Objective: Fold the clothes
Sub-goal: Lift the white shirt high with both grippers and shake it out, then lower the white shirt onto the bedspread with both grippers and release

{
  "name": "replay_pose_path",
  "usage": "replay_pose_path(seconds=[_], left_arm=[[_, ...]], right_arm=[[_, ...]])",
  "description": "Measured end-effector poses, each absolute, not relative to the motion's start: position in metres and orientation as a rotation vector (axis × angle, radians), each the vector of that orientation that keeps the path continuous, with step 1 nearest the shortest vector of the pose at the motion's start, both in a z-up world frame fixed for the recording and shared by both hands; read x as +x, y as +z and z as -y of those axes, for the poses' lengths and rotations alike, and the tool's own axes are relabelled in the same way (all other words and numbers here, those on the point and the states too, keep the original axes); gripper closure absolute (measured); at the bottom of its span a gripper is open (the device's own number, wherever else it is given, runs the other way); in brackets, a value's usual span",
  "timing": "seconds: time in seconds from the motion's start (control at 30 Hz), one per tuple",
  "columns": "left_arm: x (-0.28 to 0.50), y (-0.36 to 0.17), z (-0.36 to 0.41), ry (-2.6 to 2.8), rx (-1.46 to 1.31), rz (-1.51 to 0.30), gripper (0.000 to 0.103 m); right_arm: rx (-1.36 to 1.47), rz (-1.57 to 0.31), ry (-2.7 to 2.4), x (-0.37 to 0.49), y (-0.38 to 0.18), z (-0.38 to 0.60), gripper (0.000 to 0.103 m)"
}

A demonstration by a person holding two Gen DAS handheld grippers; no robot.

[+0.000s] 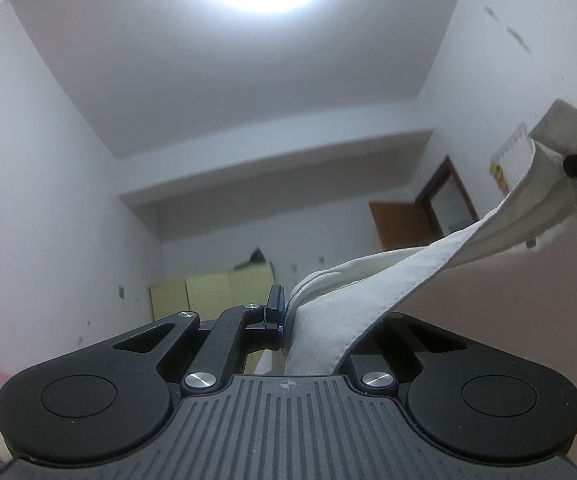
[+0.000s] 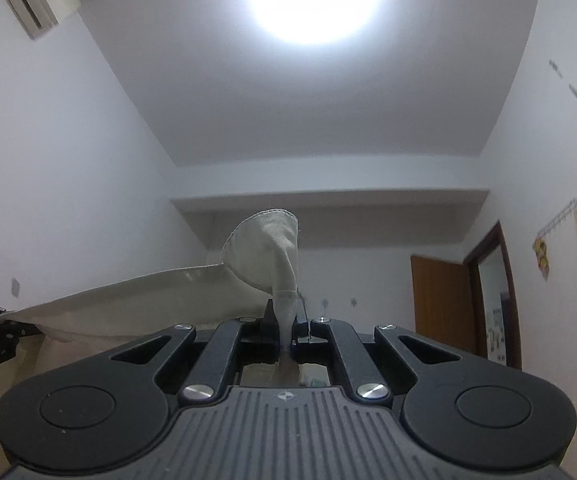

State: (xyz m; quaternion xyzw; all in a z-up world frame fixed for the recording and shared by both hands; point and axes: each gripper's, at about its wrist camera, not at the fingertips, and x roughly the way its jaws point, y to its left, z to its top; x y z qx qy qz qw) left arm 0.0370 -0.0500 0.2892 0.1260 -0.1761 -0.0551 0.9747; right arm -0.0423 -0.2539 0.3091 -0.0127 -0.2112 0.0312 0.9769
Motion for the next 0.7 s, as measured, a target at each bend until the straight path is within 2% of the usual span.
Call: replay_pose_path(seconds=[0.13,0.33,0.5,0.7], left_arm=[[0.082,0.265,0.053,-0.097,0.281,0.263,0.097],[0.17,0.212,0.056,-0.101,0.305,0.09,0.096],[0.256,0.144,0.053,-0.115,0.319,-0.103,0.096],[0.346,0.029,0.042,-0.155,0.326,-0.354,0.094]], right_arm=[[-0.011,0.349,0.059,0.009,0.293,0.257,0.099],[-0.014,0.163,0.048,0.115,0.239,0.262,0.099],[-0.001,-0.031,0.045,0.216,0.171,0.266,0.099],[0.034,-0.273,0.025,0.317,0.049,0.271,0.098]])
